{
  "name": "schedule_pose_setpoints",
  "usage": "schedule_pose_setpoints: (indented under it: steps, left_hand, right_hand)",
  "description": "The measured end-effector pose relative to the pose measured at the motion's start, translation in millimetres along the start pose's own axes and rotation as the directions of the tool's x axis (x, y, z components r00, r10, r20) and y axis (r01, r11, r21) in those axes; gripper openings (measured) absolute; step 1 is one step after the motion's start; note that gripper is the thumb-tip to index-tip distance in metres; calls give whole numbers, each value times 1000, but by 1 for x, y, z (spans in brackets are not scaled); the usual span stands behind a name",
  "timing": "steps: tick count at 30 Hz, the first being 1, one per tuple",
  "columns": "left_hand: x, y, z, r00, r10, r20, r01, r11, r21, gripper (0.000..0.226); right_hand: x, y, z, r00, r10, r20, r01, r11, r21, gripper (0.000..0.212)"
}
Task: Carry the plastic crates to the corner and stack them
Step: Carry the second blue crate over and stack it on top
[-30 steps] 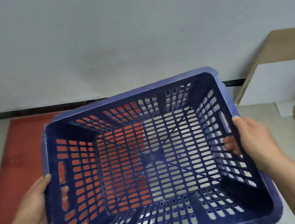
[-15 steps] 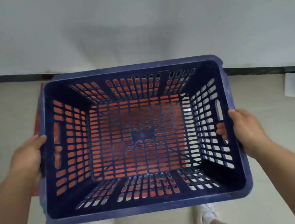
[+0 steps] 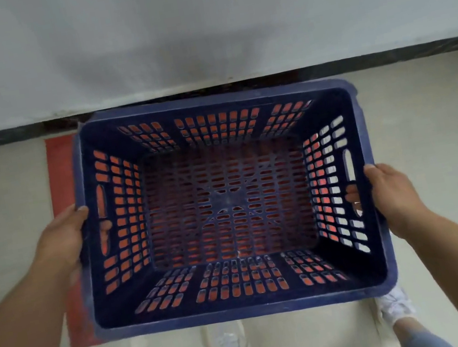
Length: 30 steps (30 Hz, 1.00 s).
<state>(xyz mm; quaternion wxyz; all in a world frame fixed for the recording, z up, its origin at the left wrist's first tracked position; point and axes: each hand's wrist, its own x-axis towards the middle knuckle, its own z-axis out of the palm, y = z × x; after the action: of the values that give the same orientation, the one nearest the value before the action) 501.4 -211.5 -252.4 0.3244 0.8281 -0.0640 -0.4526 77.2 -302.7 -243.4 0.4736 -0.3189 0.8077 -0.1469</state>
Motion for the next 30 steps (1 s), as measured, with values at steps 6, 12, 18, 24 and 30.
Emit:
schedule_pose_setpoints:
  steps: [6,12,18,24,30]
  left_hand:
    - [-7,-15,-17,989,-20,147,18,1000,15,27]
    - [-8,-23,-9,993,28,112,-35,998,57,32]
    - [-9,-23,-6,992,24,121,-28,999,34,30]
    - [-4,-30,-6,995,43,91,-46,998,32,30]
    - [2,-38,-10,997,61,53,-64,996,55,35]
  right_hand:
    - [-18,10,0,1000,25,-18,-26,999,-32,35]
    - [-15,16,3,1000,17,-8,-17,1000,13,31]
    - [-13,18,2,1000,0,9,-1,999,40,34]
    - [-9,21,0,1000,-17,17,16,999,30,34]
    - [-3,21,5,995,-97,-39,98,995,23,30]
